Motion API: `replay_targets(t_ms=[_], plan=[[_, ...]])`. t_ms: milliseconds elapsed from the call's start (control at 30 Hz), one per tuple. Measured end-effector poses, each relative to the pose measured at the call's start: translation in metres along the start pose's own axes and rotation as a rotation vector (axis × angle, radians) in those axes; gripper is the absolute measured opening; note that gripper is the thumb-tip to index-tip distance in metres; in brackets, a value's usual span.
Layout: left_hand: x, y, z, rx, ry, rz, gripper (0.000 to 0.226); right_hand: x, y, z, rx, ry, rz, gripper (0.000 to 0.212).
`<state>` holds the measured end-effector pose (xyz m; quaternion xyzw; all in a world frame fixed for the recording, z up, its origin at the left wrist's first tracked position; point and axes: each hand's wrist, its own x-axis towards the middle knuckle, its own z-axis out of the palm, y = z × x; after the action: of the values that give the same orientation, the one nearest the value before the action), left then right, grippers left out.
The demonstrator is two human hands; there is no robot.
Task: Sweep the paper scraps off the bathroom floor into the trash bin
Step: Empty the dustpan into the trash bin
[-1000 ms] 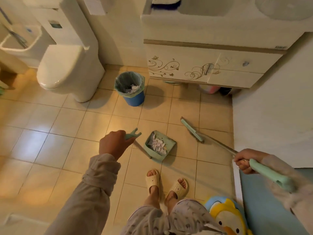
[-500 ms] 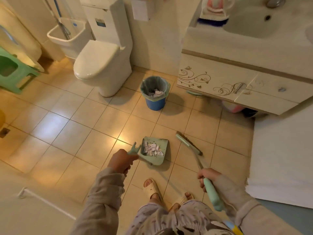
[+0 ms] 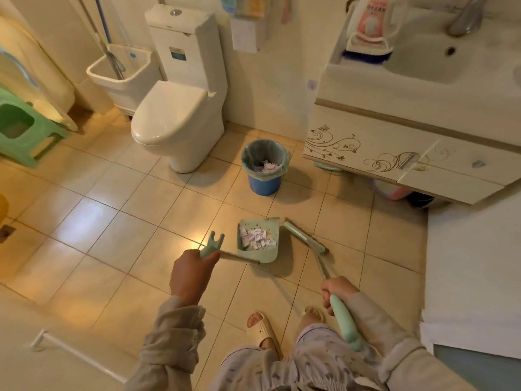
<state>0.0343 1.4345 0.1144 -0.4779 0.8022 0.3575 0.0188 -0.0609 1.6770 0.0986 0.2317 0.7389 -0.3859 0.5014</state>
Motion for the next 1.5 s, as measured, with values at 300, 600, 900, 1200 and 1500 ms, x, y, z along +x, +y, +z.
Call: replay_targets(t_ms=[300,600,900,1200,1500], plan=[[0.0,0.008,-0.013,-0.14,0.096,-0.034,0.038,0.042,0.004,-0.017,-0.175,0.029,0.06,0.034],[-0.006,0.012,-0.029,-0.282,0.28,-0.049,0.035,0.053,-0.03,-0.022,-0.241,-0.081,0.051,0.036],[0.002,0.053,-0.039,0.022,0.405,0.216,0.034,0.055,-0.065,-0.016,-0.321,-0.088,-0.023,0.026],[0.032,0.08,-0.035,0.941,0.091,0.712,0.034,0.061,-0.053,-0.004,-0.032,-0.178,0.04,0.04],[0.043,0.082,-0.009,1.095,0.019,0.78,0.028,0.068,-0.03,-0.012,0.021,-0.166,0.099,0.046]])
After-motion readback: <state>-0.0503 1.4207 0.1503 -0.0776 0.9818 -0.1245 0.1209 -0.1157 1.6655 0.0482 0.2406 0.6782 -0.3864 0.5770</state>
